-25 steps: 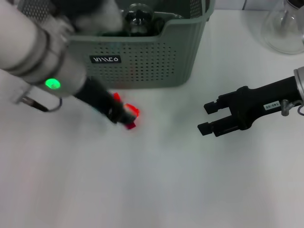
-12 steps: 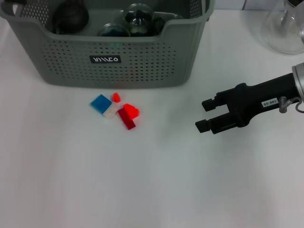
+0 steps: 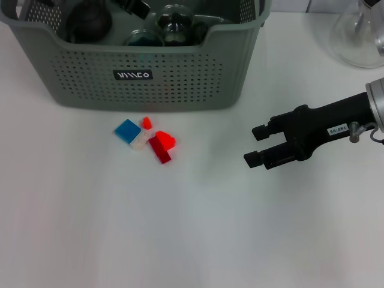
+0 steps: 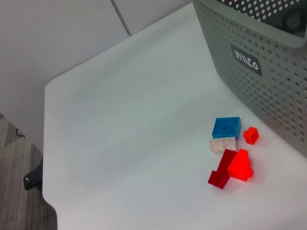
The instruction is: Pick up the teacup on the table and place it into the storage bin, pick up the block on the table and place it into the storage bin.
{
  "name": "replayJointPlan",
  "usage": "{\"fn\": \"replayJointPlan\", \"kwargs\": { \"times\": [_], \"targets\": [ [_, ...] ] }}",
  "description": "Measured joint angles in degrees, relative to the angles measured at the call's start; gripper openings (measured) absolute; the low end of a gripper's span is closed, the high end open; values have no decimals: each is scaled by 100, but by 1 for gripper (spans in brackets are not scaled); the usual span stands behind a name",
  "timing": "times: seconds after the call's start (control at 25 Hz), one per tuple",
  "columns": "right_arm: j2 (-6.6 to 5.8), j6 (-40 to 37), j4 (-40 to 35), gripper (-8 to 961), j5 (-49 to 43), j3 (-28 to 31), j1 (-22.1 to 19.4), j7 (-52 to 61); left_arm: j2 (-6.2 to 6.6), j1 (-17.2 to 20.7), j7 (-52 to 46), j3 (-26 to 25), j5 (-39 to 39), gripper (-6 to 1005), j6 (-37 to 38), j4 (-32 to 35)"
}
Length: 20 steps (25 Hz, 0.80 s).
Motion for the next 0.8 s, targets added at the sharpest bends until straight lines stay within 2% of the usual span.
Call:
{"fn": "replayJointPlan", "kwargs": {
  "times": [0.12, 0.32, 0.48, 0.56, 0.6, 0.64, 0.72, 0.76, 0.8],
  "targets": [
    [0, 2, 6, 796, 0, 0, 0, 0, -82, -24, 23, 16, 148, 414, -111, -3],
    [0, 1, -1, 796, 0, 0, -7, -3, -98, -43, 19, 51, 178, 610, -137, 25],
    [-4, 6, 1, 795, 0, 0, -21, -26, -121, 65, 38, 35, 91, 674, -41, 370],
    [-11, 7, 3, 795, -1, 0, -24, -37, -157, 285, 97, -7, -192, 706, 139, 915],
    [-11, 7, 3, 795, -1, 0, -24, -37, -157, 285, 97, -7, -192, 722, 139, 915],
    [-13, 5, 0, 795, -1, 0, -29, -38, -186, 536, 194, -40, -576, 738, 343, 1515],
    [-23, 11, -4, 795, -1, 4, -42, -42, -186, 536, 194, -40, -576, 770, 343, 1515],
    [-27, 15, -4, 795, 0, 8, -47, -45, -211, 1112, 507, -134, -1633, 786, 813, 2675],
    [-30, 14, -4, 795, -1, 22, -52, -51, -224, 1537, 865, -234, -2444, 786, 1143, 3284]
  ]
}}
